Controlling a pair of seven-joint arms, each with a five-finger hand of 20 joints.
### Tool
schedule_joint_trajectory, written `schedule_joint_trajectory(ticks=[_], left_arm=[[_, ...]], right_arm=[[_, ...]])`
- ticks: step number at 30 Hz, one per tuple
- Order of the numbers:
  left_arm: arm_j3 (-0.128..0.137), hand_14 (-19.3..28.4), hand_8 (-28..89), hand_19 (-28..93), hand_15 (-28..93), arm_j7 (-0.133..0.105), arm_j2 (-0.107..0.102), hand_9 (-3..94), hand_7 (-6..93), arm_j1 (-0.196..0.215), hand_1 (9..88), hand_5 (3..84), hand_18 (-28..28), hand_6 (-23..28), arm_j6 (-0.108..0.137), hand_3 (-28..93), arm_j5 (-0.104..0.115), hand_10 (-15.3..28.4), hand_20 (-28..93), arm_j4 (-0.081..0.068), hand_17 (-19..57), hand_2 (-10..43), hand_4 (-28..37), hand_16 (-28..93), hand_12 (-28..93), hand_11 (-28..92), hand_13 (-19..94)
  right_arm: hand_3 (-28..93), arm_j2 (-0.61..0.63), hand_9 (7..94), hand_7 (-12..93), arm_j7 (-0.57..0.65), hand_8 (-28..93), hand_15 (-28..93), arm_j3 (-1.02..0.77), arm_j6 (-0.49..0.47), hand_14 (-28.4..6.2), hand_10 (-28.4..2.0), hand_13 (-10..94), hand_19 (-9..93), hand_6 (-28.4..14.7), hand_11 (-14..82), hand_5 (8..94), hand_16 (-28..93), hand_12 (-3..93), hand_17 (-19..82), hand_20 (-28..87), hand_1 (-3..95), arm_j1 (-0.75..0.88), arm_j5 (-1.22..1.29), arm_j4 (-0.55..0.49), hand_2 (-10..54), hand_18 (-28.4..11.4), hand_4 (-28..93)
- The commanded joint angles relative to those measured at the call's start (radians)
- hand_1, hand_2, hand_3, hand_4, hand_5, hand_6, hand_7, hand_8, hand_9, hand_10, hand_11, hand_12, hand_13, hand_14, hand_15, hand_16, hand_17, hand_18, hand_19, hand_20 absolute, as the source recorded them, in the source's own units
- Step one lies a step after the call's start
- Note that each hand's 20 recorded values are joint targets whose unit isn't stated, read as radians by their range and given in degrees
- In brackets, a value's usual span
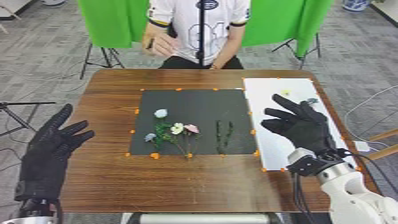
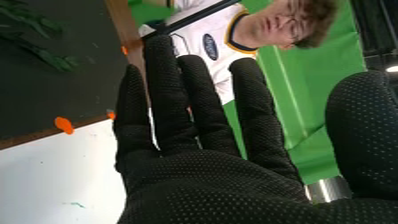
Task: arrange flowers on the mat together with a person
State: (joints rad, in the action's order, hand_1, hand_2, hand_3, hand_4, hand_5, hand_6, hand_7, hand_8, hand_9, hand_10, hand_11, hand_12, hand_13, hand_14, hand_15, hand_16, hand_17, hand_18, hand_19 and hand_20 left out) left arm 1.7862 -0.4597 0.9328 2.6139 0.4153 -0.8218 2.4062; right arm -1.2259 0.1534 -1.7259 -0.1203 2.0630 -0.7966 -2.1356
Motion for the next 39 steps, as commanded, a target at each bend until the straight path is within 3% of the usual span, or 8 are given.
schedule_joint_trajectory(ticks=[1, 8, 17, 22, 23, 24, 29, 39], left_arm=[[-0.005, 26.9, -12, 49, 53, -0.011, -0.002, 32.5, 16.2, 0.016, 15.1, 28.3, 24.4, 3.3, 0.016, 77, 0.007, 18.3, 21, 0.0, -8.1, 2.8, -28.3, -8, 12, 24, 24], [-0.008, 26.9, -12, 49, 54, -0.005, -0.002, 32.5, 16.3, 0.01, 15.3, 28.4, 24.2, 3.3, 0.021, 77, 0.005, 18.4, 21, 0.002, -8.1, 3.0, -28.3, -8, 12, 24, 24], [-0.016, 26.9, -12, 49, 54, 0.004, 0.001, 32.6, 16.3, -0.003, 15.4, 28.5, 24.1, 3.4, 0.023, 77, 0.002, 18.3, 21, 0.003, -8.1, 3.1, -28.3, -8, 12, 25, 24], [-0.034, 26.9, -12, 49, 54, -0.007, -0.017, 32.6, 16.3, -0.007, 15.5, 28.6, 24.1, 3.4, 0.03, 77, 0.015, 18.3, 21, 0.002, -8.1, 3.2, -28.3, -8, 12, 25, 24], [-0.037, 26.8, -12, 49, 54, -0.01, -0.021, 32.6, 16.3, -0.005, 15.6, 28.6, 24.1, 3.4, 0.034, 77, 0.017, 18.4, 21, 0.003, -8.1, 3.2, -28.3, -8, 12, 25, 24], [-0.038, 26.8, -12, 49, 54, 0.006, -0.017, 32.6, 16.3, -0.015, 15.6, 28.6, 24.1, 3.4, 0.024, 77, 0.01, 18.3, 21, 0.001, -8.1, 3.3, -28.3, -8, 12, 25, 24], [-0.054, 26.7, -12, 49, 54, 0.009, -0.026, 32.6, 16.2, -0.028, 15.9, 28.7, 24.1, 3.5, 0.022, 77, 0.011, 18.4, 21, -0.002, -8.1, 3.4, -28.3, -8, 12, 25, 24], [-0.055, 26.9, -12, 49, 54, 0.027, -0.018, 32.7, 16.2, -0.053, 16.3, 28.7, 24.1, 3.6, 0.009, 77, 0.0, 18.4, 21, -0.007, -8.2, 3.6, -28.3, -8, 12, 25, 24]], right_arm=[[75, 0.028, 45.8, 11, -0.003, -10, 50, -0.028, 0.039, -20.8, -19.5, 38, 57, -1.9, 13.8, 45.7, 10, 15.4, 6, 18, 17.7, -0.008, -0.082, -0.006, 9.8, -22.1, -26], [76, 0.108, 46.3, 11, 0.033, -10, 52, -0.045, 0.137, -20.5, -19.5, 39, 59, -2.0, 14.5, 46.1, 10, 15.4, 8, 19, 19.0, -0.06, -0.255, 0.003, 9.3, -22.2, -26], [76, 0.33, 44.1, 12, 0.335, -10, 59, 0.135, 0.337, -18.4, -18.6, 43, 67, -2.3, 15.2, 46.0, 9, 15.2, 14, 19, 26.1, -0.268, -0.859, 0.099, 5.3, -21.7, -24], [76, 0.408, 43.3, 13, 0.509, -11, 60, 0.295, 0.378, -17.4, -18.6, 45, 69, -2.3, 15.4, 45.9, 8, 15.2, 16, 17, 27.7, -0.421, -1.089, 0.201, 3.3, -21.8, -24], [76, 0.409, 43.2, 13, 0.541, -11, 60, 0.317, 0.365, -17.2, -18.7, 45, 69, -2.3, 15.4, 45.9, 8, 15.2, 17, 17, 27.8, -0.452, -1.119, 0.219, 3.0, -21.7, -24], [76, 0.427, 43.2, 13, 0.566, -11, 60, 0.344, 0.378, -17.0, -18.9, 46, 70, -2.3, 15.3, 45.8, 8, 15.2, 17, 16, 28.2, -0.47, -1.147, 0.232, 2.6, -21.7, -25], [76, 0.477, 43.5, 14, 0.678, -11, 62, 0.507, 0.402, -16.8, -19.4, 47, 71, -2.4, 15.8, 45.7, 7, 15.1, 18, 14, 29.1, -0.611, -1.369, 0.357, 1.8, -21.8, -25], [76, 0.504, 42.5, 13, 0.696, -11, 62, 0.668, 0.219, -16.5, -19.8, 48, 74, -1.5, 15.4, 40.4, 6, 14.8, 18, 7, 29.7, -0.816, -1.366, 0.543, -1.0, -22.6, -25]])
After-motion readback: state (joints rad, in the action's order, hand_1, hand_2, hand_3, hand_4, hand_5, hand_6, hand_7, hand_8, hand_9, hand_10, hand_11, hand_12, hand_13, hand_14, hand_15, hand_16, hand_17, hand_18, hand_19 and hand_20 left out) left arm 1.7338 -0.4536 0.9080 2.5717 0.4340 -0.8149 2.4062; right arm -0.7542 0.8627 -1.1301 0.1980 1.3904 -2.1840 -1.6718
